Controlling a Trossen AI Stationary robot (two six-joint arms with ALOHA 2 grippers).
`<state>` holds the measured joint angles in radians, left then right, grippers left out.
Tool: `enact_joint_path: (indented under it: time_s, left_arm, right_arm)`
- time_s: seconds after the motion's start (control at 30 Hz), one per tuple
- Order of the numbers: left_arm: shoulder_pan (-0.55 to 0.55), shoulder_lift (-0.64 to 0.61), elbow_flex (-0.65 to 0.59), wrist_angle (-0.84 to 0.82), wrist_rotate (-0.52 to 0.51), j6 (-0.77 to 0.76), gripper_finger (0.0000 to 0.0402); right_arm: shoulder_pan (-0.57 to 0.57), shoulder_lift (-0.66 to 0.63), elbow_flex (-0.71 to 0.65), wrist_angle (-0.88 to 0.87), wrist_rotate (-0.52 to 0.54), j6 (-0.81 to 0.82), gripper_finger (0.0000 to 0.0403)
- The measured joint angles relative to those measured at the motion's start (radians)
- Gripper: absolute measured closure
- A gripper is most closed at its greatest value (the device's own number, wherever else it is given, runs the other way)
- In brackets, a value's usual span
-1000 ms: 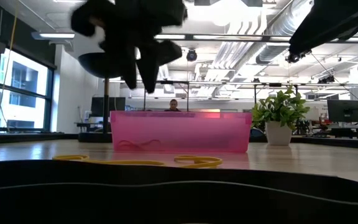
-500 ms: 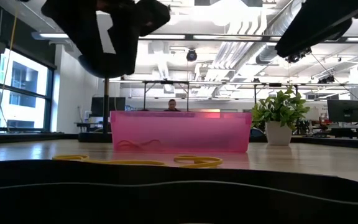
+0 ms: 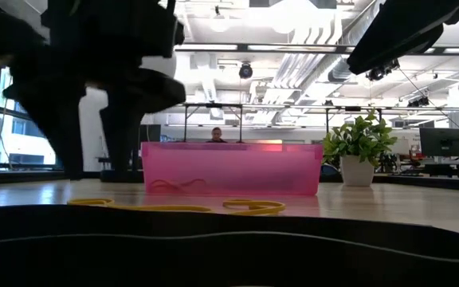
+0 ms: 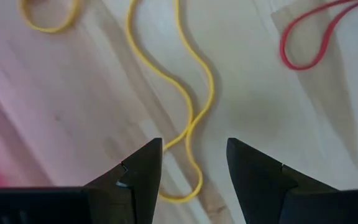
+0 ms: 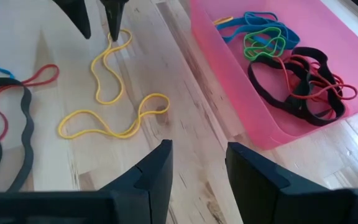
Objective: Pick and place rubber bands into bin
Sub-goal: Put the yellow rubber band into the red bin
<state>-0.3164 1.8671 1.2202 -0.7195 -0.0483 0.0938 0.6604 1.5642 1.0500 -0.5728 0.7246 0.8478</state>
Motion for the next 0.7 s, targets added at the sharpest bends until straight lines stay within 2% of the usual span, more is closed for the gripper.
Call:
enact_joint_path:
  time_s: [0.23, 0.5, 0.7]
  left_arm:
    - [0.0, 0.0, -0.064, 0.073, -0.009, -0.046, 0.0232]
    - [0.0, 0.0, -0.098, 0.151, -0.023, -0.012, 0.0233]
    - [0.011, 0.009, -0.127, 0.176, 0.037, 0.004, 0.0272]
  right_arm:
    - [0.0, 0.0, 0.0, 0.0, -0.001, 0.001, 0.0263]
    - [-0.021, 0.0, 0.0, 0.001, -0.001, 0.0, 0.0263]
    - [-0.034, 0.0, 0.0, 0.002, -0.001, -0.004, 0.0263]
